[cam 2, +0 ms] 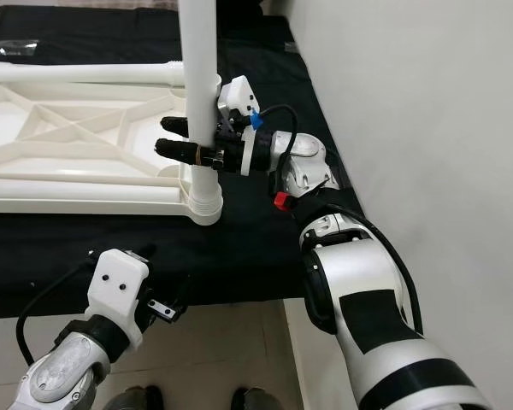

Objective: Building children table

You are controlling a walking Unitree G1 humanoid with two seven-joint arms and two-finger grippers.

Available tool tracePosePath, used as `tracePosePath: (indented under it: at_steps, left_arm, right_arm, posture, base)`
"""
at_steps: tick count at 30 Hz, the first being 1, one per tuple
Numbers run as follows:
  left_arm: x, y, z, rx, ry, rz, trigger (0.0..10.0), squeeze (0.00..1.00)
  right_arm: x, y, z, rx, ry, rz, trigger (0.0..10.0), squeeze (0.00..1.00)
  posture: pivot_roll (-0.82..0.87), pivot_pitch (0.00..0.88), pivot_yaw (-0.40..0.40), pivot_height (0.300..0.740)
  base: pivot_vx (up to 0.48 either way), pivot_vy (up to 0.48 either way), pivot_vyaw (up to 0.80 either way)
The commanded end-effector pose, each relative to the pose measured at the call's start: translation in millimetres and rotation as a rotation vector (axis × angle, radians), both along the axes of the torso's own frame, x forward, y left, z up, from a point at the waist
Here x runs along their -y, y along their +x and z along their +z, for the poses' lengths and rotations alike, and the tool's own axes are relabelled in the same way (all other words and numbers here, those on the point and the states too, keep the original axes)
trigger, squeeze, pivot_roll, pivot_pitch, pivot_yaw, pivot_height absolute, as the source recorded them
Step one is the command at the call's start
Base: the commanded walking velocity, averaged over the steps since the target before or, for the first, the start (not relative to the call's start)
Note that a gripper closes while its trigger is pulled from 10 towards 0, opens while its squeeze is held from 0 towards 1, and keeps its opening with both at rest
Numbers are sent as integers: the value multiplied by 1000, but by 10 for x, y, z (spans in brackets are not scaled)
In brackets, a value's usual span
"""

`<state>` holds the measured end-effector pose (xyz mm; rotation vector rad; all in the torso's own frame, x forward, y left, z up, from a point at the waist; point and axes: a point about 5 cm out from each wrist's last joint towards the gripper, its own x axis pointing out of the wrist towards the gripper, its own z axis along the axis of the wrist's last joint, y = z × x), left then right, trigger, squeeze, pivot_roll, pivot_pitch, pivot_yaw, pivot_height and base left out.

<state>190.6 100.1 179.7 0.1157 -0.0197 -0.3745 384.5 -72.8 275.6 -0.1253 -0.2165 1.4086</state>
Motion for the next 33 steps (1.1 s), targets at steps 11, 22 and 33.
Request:
tracePosePath:
  at_steps: [11,22,33]
  left_arm:
    - [-37,-47,102,11,10,0,10000,0]
    - [5,-73,171,23,-9,-11,10000,0]
    - [31,-105,215,26,-9,-22,10000,0]
  right_arm:
    - [-337,-214,-190,-46,-111,355,10000,0]
    - [-517,-295,14,-72,44,471,10000,0]
    - [-702,-422,-98,-16,-74,551,10000,0]
  posture:
    - [207,297,-135,740]
    - [206,318,-143,740]
    - [204,316,-151,740]
  base:
    - [0,0,0]
    - [0,0,0]
    - [0,0,0]
